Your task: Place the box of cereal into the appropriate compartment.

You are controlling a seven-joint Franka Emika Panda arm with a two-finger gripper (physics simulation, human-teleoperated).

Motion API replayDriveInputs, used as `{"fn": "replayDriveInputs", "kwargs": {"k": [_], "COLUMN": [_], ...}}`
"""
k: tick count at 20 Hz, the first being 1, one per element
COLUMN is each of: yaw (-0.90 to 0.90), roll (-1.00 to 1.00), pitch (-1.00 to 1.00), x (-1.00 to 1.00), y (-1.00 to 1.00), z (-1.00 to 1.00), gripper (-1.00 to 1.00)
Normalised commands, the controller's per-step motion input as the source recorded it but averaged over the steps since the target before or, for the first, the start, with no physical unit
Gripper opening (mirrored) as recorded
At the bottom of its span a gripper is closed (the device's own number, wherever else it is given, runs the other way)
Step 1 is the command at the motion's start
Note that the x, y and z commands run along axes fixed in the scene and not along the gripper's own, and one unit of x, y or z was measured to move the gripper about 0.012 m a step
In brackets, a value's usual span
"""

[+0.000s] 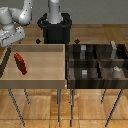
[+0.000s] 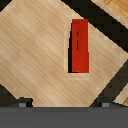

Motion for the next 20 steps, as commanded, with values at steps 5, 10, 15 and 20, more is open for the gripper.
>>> {"fn": "replayDriveInputs", "kwargs": {"k": [5, 10, 15, 20], "yaw": [0.00, 0.00, 0.00, 0.00], "roll": [0.00, 0.00, 0.00, 0.00], "pitch": [0.00, 0.00, 0.00, 0.00], "x": [0.20, 0.00, 0.00, 0.80], "y": [0.00, 0.00, 0.20, 0.20], "z": [0.00, 0.00, 0.00, 0.00], "gripper": [1.00, 1.00, 1.00, 1.00]}}
